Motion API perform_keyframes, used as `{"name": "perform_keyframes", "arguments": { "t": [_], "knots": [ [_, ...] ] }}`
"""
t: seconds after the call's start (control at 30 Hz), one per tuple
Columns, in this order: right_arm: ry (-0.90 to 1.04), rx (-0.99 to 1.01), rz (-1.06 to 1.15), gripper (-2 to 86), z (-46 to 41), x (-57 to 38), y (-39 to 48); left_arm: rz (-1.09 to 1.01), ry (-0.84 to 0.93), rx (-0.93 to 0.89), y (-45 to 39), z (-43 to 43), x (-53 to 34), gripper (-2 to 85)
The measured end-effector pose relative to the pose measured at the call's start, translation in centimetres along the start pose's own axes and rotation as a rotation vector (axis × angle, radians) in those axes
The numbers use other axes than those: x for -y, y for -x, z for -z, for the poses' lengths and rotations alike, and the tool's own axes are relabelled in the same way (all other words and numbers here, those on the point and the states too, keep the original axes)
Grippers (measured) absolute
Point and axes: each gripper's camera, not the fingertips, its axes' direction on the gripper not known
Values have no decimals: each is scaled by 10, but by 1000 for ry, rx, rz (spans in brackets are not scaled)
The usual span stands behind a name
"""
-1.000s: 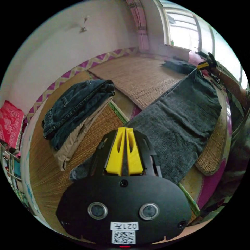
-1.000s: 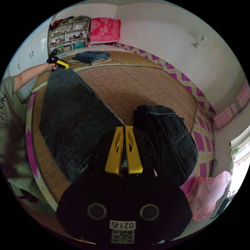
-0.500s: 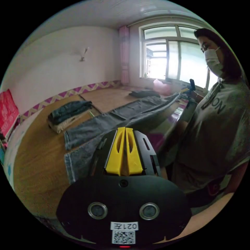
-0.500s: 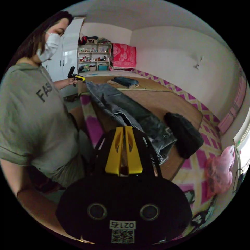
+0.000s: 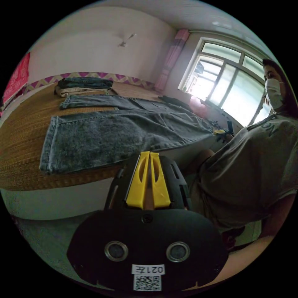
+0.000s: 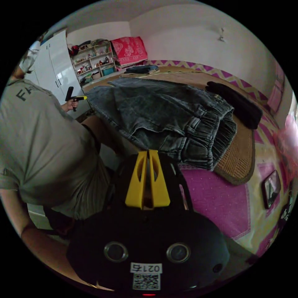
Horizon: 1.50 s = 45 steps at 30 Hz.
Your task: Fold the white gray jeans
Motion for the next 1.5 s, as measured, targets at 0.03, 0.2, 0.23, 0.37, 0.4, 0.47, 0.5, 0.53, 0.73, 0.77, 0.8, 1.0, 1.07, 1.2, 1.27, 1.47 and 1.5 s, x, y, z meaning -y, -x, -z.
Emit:
{"name": "perform_keyframes", "arguments": {
  "t": [0.03,0.2,0.23,0.37,0.4,0.47,0.5,0.53,0.73,0.77,0.8,1.0,1.07,1.2,1.27,1.47,1.5],
  "knots": [
    [14,23,-11,0,0,3,-3,0,-12,-2,-1,4,0,-9],
    [-102,-30,-9,10,81,45,-25,28,-202,39,-3,58,15,-9],
    [-168,-35,-23,14,95,48,-33,42,-234,47,0,64,17,-9],
    [-231,-196,-182,62,103,99,-113,159,-317,252,28,78,32,-10],
    [-159,-220,-225,74,83,121,-140,181,-279,297,39,70,38,-10],
    [-59,-206,-235,86,47,155,-171,270,-156,326,60,53,46,-10],
    [-11,-214,-238,89,26,177,-185,327,-60,358,72,40,50,-10],
    [2,-219,-227,89,18,187,-189,317,-104,361,72,42,51,-10],
    [147,-302,-262,86,-40,243,-232,251,89,457,93,24,100,-9],
    [143,-295,-260,85,-39,245,-235,246,113,452,100,20,109,-9],
    [129,-297,-256,85,-36,245,-235,256,133,439,109,17,117,-9],
    [69,-396,-208,81,-23,247,-216,341,171,314,142,30,123,-9],
    [88,-426,-196,79,-21,254,-213,350,141,288,145,39,114,-9],
    [98,-439,-189,77,-6,264,-218,333,63,341,135,65,94,-8],
    [98,-435,-183,75,3,267,-221,298,1,409,117,81,87,-6],
    [95,-410,-280,79,56,280,-245,280,-126,501,66,138,59,101],
    [61,-404,-356,78,81,280,-249,310,-141,452,65,150,49,126]
  ]
}}
